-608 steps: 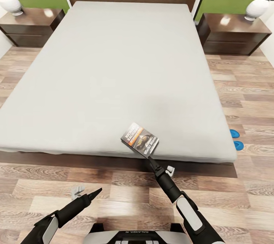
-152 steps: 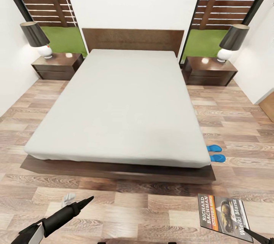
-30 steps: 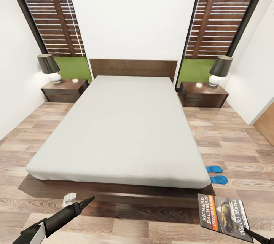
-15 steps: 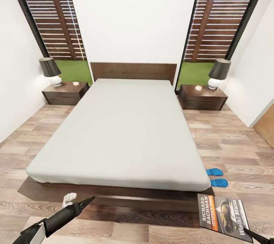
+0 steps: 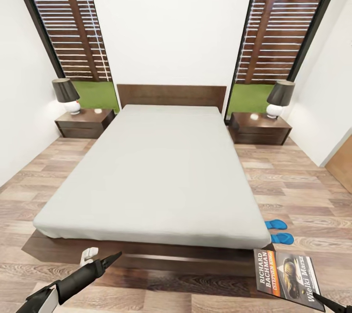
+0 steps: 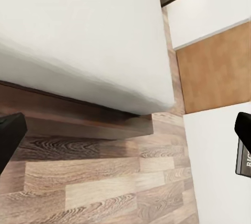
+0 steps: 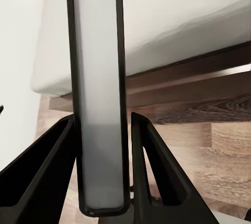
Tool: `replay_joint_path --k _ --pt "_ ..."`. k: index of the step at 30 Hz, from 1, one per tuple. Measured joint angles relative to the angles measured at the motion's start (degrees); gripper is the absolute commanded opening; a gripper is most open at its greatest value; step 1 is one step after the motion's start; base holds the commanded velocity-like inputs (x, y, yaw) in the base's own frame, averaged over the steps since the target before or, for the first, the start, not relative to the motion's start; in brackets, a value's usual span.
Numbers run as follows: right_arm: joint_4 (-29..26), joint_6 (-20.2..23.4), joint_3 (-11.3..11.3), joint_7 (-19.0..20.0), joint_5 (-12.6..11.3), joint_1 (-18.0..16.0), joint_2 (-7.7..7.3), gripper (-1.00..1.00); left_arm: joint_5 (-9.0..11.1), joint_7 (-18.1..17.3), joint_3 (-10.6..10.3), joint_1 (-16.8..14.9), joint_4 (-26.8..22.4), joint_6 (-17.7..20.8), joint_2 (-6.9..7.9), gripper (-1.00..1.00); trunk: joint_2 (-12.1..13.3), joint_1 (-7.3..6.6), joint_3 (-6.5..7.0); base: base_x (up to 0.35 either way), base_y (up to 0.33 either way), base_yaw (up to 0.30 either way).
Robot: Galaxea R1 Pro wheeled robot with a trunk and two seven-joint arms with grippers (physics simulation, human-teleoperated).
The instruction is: In the bedroom, move the book from the bed onto either nightstand, and place the two sandals side by side next to the bed.
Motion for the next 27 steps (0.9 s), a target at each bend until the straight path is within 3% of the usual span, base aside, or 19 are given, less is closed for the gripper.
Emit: replay_joint_path --k 7,27 --pt "0.0 0.0 0.0 0.0 0.0 0.0 0.69 -1.0 0.0 0.1 0.0 0.0 0.0 0.0 0.0 1.0 0.0 0.0 0.66 0.0 0.0 0.0" --pt "0.0 -0.6 0.1 0.0 0.0 0.0 0.8 -1.0 0.0 0.1 0.0 0.0 0.1 0.0 0.0 1.0 0.0 0.0 2.53 0.0 0.0 0.0"
